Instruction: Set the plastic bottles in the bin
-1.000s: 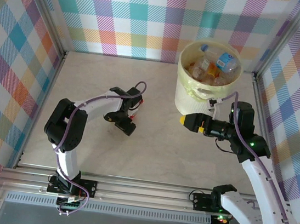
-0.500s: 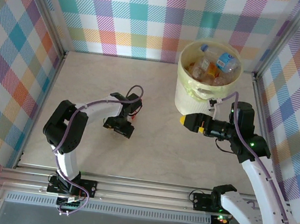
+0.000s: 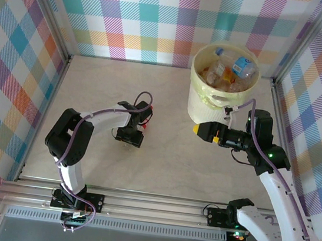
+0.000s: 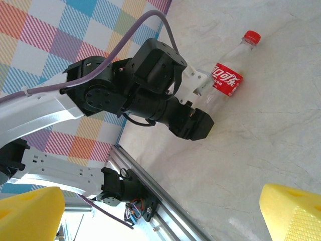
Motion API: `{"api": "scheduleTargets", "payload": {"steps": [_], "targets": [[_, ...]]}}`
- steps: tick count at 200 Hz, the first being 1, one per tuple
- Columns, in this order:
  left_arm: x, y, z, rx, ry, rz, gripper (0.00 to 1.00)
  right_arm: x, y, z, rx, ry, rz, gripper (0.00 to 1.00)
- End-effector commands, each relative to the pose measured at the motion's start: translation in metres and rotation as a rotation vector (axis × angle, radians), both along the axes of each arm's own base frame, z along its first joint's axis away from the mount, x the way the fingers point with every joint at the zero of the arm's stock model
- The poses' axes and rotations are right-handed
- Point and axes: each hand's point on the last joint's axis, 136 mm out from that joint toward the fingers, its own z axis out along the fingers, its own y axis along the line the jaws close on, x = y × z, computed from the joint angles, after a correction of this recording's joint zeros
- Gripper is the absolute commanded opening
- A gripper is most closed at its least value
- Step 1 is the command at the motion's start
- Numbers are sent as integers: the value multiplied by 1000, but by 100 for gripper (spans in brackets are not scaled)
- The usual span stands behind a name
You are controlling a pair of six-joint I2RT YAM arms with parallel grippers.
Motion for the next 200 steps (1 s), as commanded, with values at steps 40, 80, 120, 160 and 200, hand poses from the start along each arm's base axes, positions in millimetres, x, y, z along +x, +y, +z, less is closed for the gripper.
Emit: {"api": "scheduleTargets", "payload": {"steps": [40, 80, 120, 160, 200], "targets": [[-7, -24, 30, -190, -66, 21, 51, -1, -2, -9, -15, 36, -16, 100], [-14, -63, 70, -489, -118, 17, 51, 10, -9, -25, -40, 69, -98, 100], [-34, -105, 117, -836, -154, -87, 50, 22, -5, -34, 6, 106, -130, 100], [-62, -137, 153, -1075, -160, -214, 50, 26, 2, -32, 49, 108, -97, 100], [-85, -166, 181, -1265, -155, -318, 50, 23, 20, -23, 129, 111, 6, 100]]}}
